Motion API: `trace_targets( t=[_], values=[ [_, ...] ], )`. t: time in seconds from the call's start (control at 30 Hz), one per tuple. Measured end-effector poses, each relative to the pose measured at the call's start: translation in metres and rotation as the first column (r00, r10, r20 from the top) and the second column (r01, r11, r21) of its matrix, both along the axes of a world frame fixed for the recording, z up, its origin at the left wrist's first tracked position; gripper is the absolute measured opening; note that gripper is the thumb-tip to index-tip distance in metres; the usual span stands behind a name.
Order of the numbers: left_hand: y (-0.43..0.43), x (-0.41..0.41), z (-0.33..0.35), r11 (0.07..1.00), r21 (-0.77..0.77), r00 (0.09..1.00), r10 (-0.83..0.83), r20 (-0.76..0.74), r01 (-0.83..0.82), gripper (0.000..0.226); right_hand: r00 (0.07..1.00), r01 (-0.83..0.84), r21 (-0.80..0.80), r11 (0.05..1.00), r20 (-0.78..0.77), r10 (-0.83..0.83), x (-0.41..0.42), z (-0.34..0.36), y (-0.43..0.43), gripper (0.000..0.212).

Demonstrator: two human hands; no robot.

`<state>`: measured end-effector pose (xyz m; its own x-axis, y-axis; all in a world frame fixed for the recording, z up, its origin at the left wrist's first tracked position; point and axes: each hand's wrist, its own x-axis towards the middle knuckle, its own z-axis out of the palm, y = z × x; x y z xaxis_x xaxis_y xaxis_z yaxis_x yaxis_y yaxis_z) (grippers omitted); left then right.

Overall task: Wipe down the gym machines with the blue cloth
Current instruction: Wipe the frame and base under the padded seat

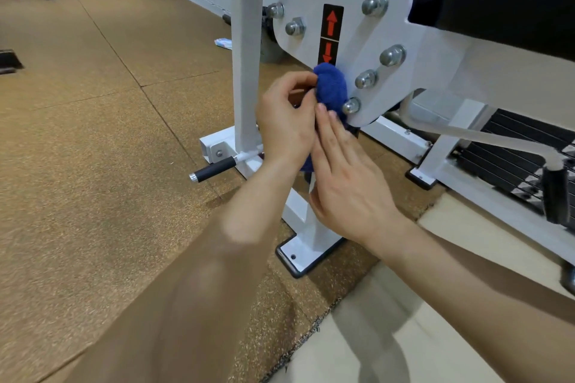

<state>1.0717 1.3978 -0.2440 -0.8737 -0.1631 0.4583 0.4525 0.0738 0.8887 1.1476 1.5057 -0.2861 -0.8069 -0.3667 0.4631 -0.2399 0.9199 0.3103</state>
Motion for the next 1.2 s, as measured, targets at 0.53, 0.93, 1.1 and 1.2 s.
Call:
trace_targets(
  t=[0.53, 0.93, 1.1, 1.2],
  values=[
    [-0.003, -0.013, -0.025, 0.994, -0.055, 0.993, -0.09, 0.074, 0.094, 0.021, 0.998, 0.058, 0.029, 0.998, -0.041, -0.057, 0.004, -0.038, 0.008, 0.082],
    [-0.022, -0.023, -0.028, 0.947, -0.086, 0.951, -0.306, 0.049, 0.309, 0.027, 0.99, 0.124, -0.004, 0.992, -0.074, -0.124, -0.023, -0.041, 0.01, 0.083],
    [-0.015, -0.024, -0.054, 0.962, -0.234, 0.99, -0.139, 0.011, 0.137, 0.016, 0.989, 0.142, 0.099, 0.985, -0.067, -0.135, -0.021, -0.066, 0.017, 0.077],
    [-0.011, -0.019, -0.076, 0.962, -0.244, 0.99, -0.106, 0.091, 0.125, 0.016, 0.993, 0.121, 0.136, 0.983, -0.006, -0.121, -0.015, -0.081, 0.021, 0.077]
  ],
)
